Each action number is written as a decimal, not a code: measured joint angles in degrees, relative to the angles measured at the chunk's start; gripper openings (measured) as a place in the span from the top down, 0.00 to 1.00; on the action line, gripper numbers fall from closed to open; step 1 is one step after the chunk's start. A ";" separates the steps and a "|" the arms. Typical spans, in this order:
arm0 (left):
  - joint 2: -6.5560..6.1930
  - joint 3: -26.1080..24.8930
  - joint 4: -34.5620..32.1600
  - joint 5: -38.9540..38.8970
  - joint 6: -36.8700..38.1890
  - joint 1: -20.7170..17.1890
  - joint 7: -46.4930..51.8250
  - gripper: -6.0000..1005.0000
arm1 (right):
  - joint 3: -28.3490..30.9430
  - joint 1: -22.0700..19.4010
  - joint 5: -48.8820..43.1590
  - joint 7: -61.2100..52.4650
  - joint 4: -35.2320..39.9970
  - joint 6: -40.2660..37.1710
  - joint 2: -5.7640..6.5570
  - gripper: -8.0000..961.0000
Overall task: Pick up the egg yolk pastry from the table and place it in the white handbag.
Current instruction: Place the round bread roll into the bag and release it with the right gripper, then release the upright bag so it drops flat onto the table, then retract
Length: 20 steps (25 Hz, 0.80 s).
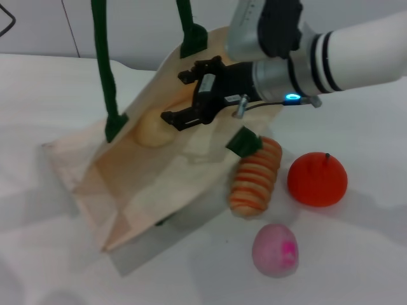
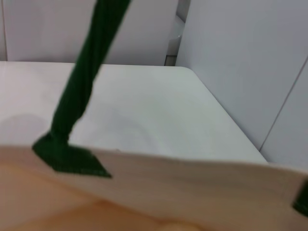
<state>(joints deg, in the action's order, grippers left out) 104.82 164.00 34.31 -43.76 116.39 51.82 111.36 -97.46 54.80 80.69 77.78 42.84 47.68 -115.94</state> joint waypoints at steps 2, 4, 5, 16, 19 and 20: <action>-0.04 0.00 0.10 -0.41 -0.12 -0.28 0.00 0.78 | 1.45 -1.02 -0.96 -0.24 0.75 1.32 0.05 0.12; -0.05 0.00 0.26 -1.06 -0.47 -0.72 0.00 0.78 | 3.97 -2.53 -3.50 -1.43 2.46 3.14 0.09 0.10; -0.05 0.00 0.31 -1.40 -0.69 -0.95 -0.02 0.77 | 5.21 -3.39 -4.94 -2.21 3.53 3.67 0.11 0.09; 0.40 -0.09 -0.07 -4.96 -6.10 -4.04 0.51 0.77 | 21.57 -19.19 -11.67 -5.62 19.76 4.48 -0.18 0.08; 0.51 -0.09 -0.18 -4.98 -7.55 -4.83 0.53 0.75 | 24.91 -22.49 -8.42 -4.12 22.11 3.20 -0.35 0.08; 0.52 -0.09 -0.20 -4.96 -7.87 -5.13 0.53 0.73 | 25.39 -23.39 -6.48 -2.89 22.52 2.86 -0.37 0.08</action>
<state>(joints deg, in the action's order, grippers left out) 105.34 163.91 34.11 -48.72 108.52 46.69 111.89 -72.07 31.41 74.21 74.89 65.36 50.54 -116.32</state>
